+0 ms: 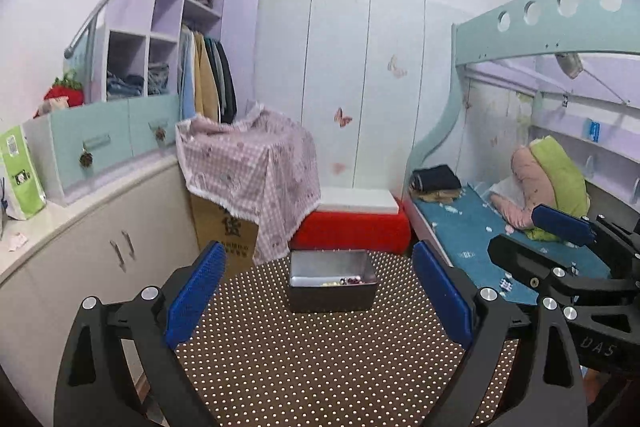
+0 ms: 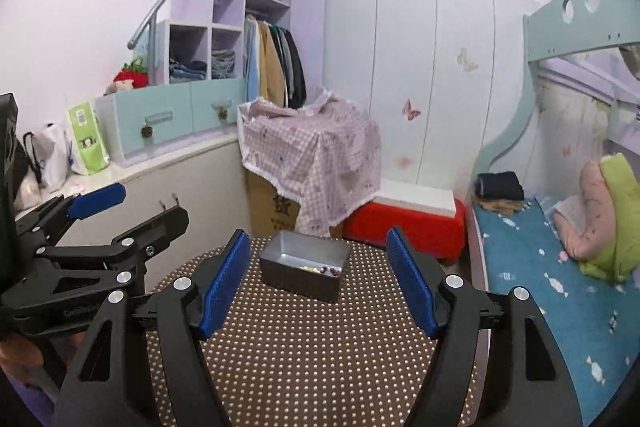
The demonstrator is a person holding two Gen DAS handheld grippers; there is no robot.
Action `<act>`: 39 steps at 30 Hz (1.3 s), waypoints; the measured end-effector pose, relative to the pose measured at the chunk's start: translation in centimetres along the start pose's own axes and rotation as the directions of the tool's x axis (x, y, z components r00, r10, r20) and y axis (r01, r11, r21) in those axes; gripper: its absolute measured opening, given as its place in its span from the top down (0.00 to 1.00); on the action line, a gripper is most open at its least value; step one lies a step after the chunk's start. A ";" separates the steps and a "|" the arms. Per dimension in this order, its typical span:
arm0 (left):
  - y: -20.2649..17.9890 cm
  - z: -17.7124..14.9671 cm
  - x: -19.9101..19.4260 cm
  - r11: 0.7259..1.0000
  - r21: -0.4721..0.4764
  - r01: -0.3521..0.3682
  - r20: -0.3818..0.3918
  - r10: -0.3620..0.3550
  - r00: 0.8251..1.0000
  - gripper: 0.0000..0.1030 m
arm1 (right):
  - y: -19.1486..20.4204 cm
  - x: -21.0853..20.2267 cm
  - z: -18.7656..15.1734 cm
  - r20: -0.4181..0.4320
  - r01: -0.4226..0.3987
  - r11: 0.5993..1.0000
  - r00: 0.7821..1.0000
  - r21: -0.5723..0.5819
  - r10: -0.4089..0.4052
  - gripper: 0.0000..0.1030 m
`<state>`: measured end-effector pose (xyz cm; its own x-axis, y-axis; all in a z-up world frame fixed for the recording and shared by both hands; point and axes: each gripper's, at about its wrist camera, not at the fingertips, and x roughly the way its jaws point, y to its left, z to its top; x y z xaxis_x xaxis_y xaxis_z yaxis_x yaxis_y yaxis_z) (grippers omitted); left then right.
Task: Organize jewelry
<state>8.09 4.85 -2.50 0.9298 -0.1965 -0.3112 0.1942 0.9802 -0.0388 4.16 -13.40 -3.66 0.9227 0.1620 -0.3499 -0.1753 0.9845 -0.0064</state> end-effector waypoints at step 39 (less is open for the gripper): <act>-2.3 -0.5 -8.2 0.997 0.051 -0.055 0.222 0.043 0.974 0.11 | 1.8 -8.4 -0.1 0.181 0.124 0.992 0.976 -0.027 -0.117 0.19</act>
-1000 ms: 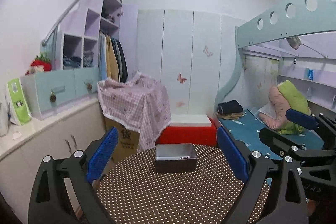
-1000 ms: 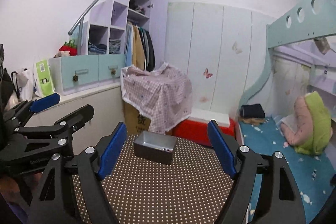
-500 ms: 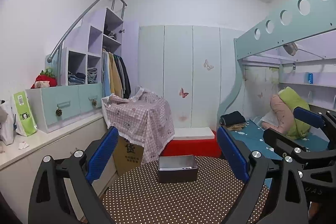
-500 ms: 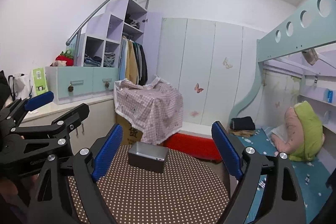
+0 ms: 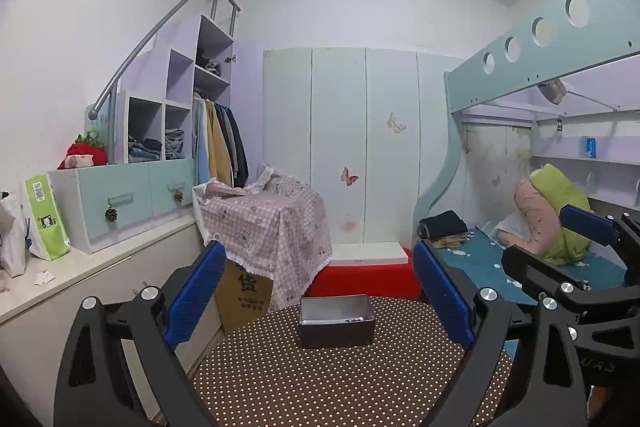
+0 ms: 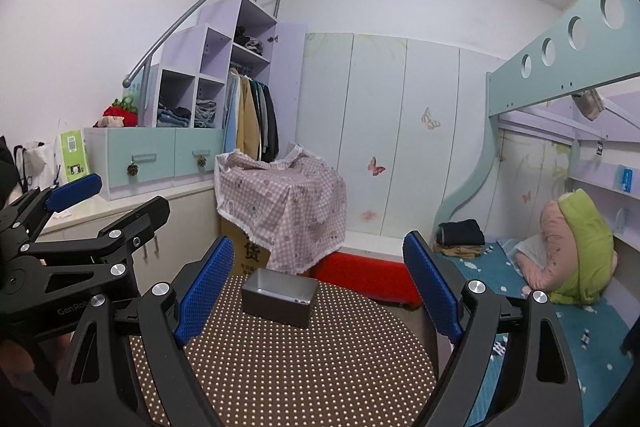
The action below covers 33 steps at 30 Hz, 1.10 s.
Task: Organize jewelry
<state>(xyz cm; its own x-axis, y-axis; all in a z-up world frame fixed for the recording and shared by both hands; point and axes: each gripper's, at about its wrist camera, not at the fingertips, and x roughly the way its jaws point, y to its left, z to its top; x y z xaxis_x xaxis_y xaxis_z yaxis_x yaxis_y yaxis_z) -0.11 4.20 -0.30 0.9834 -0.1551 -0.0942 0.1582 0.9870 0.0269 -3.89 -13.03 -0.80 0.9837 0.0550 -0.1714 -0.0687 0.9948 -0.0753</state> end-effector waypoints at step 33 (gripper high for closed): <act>-0.2 0.0 0.5 1.000 0.014 -0.008 0.002 0.008 1.000 0.11 | 0.0 0.2 -0.5 -0.012 -0.002 1.000 1.000 0.005 0.002 0.19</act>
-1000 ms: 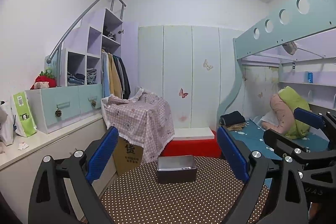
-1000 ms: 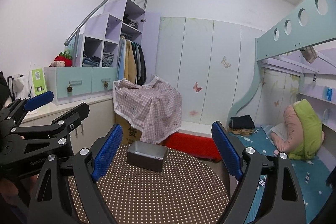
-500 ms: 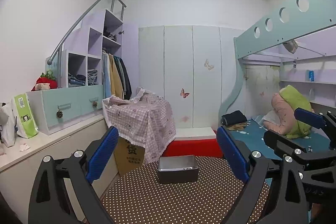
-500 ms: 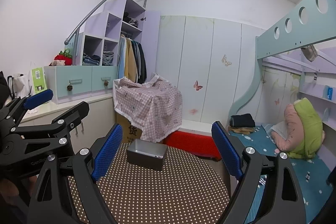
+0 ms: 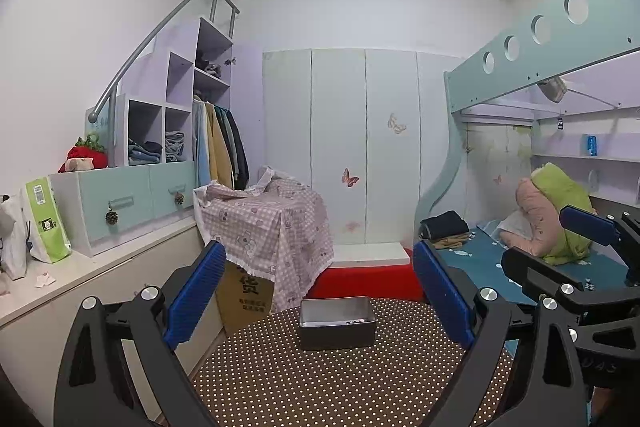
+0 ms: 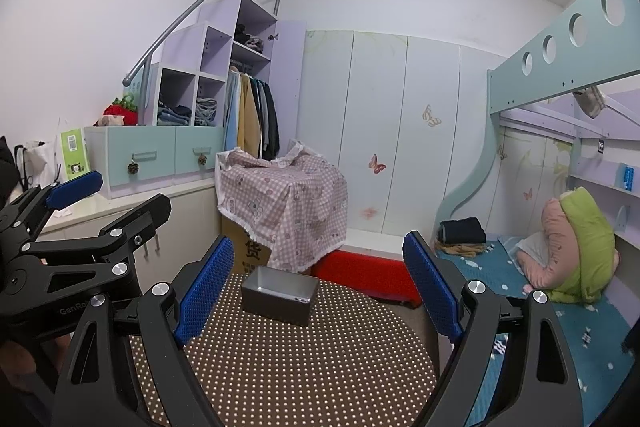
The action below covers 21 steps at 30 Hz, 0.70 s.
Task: Organize jewelry
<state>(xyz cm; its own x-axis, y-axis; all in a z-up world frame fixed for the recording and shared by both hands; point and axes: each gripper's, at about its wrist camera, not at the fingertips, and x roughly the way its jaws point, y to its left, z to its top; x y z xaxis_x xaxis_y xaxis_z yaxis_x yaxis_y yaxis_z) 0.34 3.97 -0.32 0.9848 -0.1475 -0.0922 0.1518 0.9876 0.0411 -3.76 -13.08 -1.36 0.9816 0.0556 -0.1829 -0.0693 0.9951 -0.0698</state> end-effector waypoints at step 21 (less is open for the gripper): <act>-0.4 0.0 0.3 1.000 0.003 0.001 -0.002 -0.001 1.000 0.11 | -0.1 0.0 0.0 0.002 -0.001 1.000 1.000 0.001 0.001 0.19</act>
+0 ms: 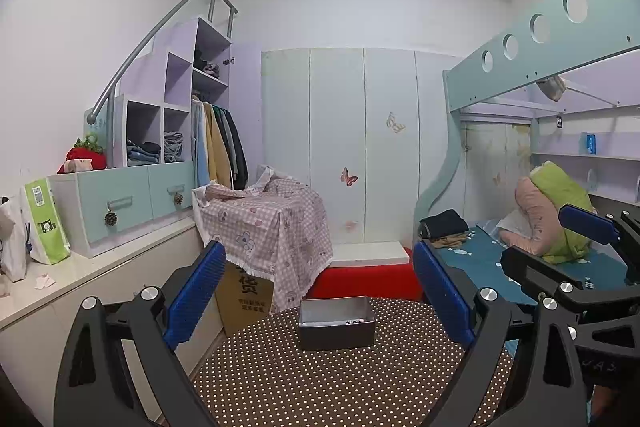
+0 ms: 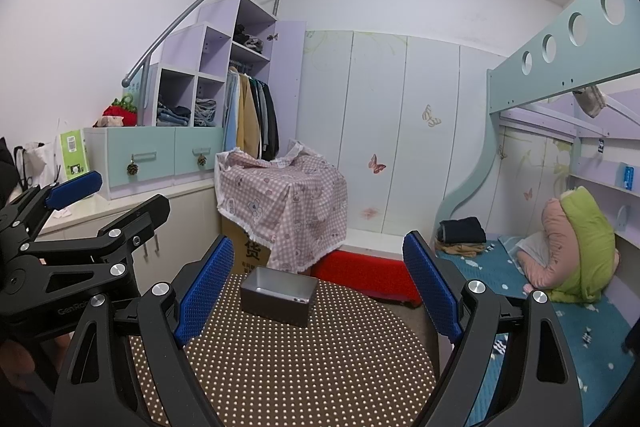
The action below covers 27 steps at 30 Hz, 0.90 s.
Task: Organize jewelry
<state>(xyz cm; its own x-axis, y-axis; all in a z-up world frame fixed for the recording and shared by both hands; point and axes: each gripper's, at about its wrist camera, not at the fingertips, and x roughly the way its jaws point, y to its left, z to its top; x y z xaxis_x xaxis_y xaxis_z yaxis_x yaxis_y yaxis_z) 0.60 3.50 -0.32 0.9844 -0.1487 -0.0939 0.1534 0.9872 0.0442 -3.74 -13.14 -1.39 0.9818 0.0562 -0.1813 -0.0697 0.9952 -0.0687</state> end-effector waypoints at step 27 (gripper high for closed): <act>-0.2 -0.1 0.1 1.000 0.003 0.004 -0.004 -0.004 1.000 0.11 | -0.2 0.0 0.0 -0.001 -0.001 1.000 1.000 0.002 0.001 0.19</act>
<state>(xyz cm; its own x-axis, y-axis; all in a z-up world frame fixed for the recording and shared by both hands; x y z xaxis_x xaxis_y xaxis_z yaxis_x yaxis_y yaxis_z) 0.61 3.27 -0.40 0.9834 -0.1529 -0.0977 0.1581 0.9863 0.0472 -3.77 -13.30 -1.38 0.9815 0.0572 -0.1826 -0.0703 0.9953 -0.0662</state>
